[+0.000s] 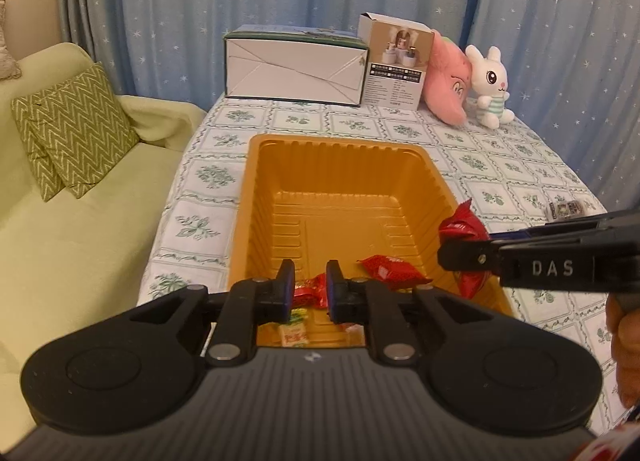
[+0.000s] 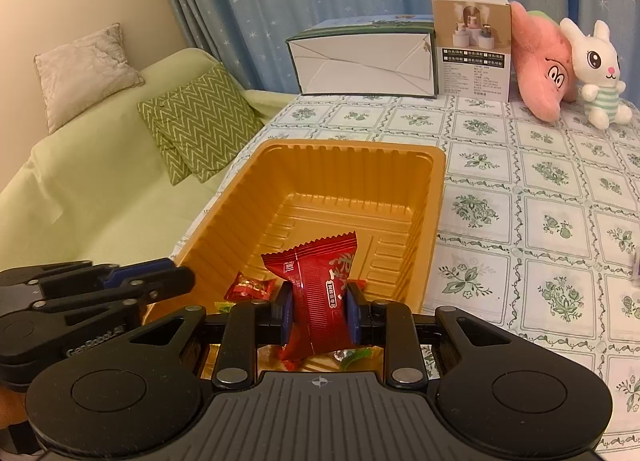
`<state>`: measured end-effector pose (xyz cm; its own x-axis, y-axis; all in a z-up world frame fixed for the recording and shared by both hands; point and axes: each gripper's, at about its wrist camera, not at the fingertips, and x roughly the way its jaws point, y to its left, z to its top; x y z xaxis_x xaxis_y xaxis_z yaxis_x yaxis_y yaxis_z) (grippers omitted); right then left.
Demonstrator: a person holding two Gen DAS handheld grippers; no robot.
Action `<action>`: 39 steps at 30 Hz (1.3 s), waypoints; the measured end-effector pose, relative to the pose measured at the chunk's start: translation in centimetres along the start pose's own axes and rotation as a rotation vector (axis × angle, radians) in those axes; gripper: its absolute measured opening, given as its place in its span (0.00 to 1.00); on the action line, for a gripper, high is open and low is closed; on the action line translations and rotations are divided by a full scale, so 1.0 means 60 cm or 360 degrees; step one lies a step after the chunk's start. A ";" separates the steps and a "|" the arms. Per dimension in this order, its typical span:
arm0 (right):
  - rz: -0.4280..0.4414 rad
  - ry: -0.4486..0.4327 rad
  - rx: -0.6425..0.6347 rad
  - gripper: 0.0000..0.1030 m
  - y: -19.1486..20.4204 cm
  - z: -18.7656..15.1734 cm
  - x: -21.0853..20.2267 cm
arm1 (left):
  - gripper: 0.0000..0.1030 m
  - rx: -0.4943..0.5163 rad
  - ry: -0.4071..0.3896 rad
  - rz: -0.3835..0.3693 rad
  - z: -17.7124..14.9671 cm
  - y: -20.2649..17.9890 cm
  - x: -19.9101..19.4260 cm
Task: Organize snacks
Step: 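Open both tools to release the candies into the orange tray, then move both tools back over the clear packets and snack bag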
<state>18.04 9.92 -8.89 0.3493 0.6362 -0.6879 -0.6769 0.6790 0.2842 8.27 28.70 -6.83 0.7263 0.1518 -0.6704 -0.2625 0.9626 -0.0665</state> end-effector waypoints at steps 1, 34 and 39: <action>0.0001 0.0002 0.0002 0.26 0.000 -0.001 0.001 | 0.16 -0.0001 -0.0006 0.0010 -0.002 0.002 -0.004; -0.0042 -0.0131 0.0235 0.61 -0.062 -0.035 -0.126 | 0.53 -0.0086 -0.0071 -0.0021 -0.025 -0.035 -0.097; -0.0078 -0.0170 0.0253 0.61 -0.075 -0.045 -0.166 | 0.60 -0.0060 -0.0087 -0.0036 -0.019 -0.059 -0.115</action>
<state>15.87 -0.46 -5.15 0.4521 0.6305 -0.6310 -0.5495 0.7540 0.3598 3.46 23.98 -2.78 0.7655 0.1428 -0.6273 -0.2686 0.9570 -0.1099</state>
